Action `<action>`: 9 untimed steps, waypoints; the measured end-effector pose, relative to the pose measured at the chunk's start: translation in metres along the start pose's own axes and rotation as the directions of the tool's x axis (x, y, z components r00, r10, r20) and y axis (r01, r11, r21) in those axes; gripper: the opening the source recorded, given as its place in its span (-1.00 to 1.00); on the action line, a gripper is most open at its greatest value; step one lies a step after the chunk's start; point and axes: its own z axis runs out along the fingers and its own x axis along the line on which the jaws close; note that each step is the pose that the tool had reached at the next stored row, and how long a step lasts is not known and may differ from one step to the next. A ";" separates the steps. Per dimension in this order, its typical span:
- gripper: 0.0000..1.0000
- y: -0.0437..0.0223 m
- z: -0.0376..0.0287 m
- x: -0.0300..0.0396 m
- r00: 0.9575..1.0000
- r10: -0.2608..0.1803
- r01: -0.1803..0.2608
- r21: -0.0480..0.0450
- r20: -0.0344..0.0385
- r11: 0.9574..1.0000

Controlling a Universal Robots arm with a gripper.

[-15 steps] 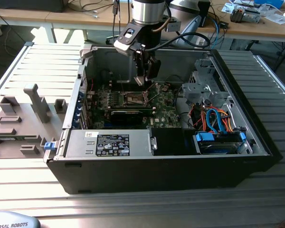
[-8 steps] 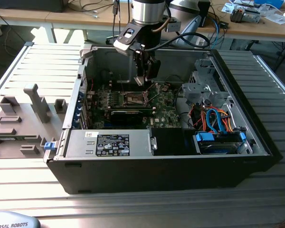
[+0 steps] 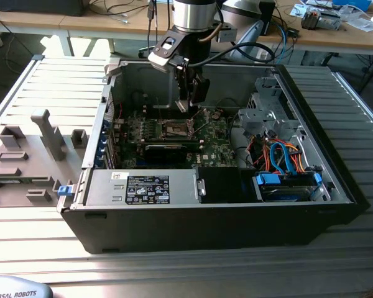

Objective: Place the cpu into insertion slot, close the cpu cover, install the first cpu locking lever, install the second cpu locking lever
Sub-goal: 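Place the cpu into insertion slot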

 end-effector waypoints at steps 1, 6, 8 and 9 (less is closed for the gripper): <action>0.08 0.0000 0.0000 0.0000 1.000 0.001 -0.001 0.000 0.000 1.000; 0.08 0.0000 0.0003 0.0000 1.000 0.011 -0.011 0.002 0.002 1.000; 0.08 0.0000 0.0004 0.0000 1.000 0.016 -0.016 0.002 0.003 1.000; 0.08 0.0000 0.0004 0.0000 1.000 0.017 -0.017 0.003 0.003 1.000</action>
